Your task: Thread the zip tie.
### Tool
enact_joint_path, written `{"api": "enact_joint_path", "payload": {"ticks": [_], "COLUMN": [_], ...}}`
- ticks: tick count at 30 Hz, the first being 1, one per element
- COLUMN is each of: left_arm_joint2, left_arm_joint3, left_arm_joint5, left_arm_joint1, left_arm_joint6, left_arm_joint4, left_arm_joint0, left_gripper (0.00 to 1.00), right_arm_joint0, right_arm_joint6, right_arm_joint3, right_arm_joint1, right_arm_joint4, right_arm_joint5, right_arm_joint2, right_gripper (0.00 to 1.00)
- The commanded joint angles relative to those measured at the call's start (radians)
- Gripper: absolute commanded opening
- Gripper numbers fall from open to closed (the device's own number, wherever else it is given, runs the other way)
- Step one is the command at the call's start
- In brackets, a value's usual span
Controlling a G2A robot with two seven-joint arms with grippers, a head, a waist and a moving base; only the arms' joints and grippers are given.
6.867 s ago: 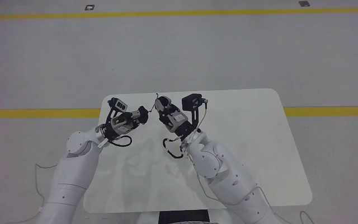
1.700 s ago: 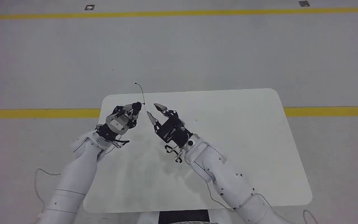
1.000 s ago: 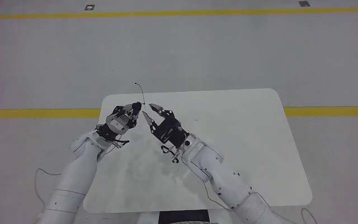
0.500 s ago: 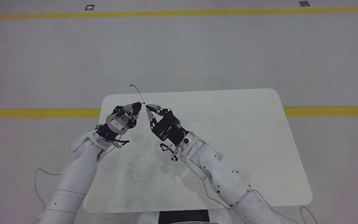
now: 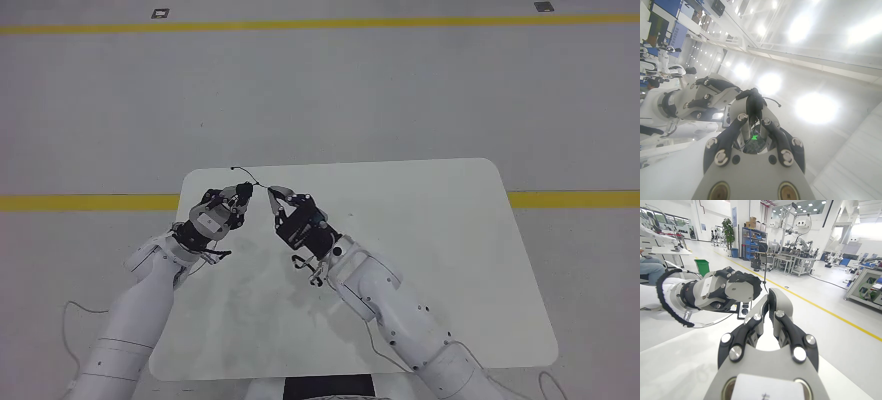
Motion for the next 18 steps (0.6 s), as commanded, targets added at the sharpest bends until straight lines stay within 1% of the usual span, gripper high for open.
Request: {"api": "enact_joint_path", "payload": {"ticks": [1,7,18], "left_arm_joint2": [0.0,0.0,0.0], "left_arm_joint3": [0.0,0.0,0.0], "left_arm_joint5": [0.0,0.0,0.0], "left_arm_joint1": [0.0,0.0,0.0], "left_arm_joint6": [0.0,0.0,0.0], "left_arm_joint4": [0.0,0.0,0.0], "left_arm_joint0": [0.0,0.0,0.0], "left_gripper": [0.0,0.0,0.0], "right_arm_joint0": [-0.005,-0.012,-0.022], "right_arm_joint6": [0.002,0.019,0.036], "right_arm_joint3": [-0.002,-0.011,-0.035], "right_arm_joint1": [0.001,0.007,0.027], "right_arm_joint4": [-0.003,-0.009,-0.009], "right_arm_joint5": [-0.002,-0.004,0.007], "right_arm_joint2": [0.006,0.018,0.025], "right_gripper": [0.0,0.0,0.0]}}
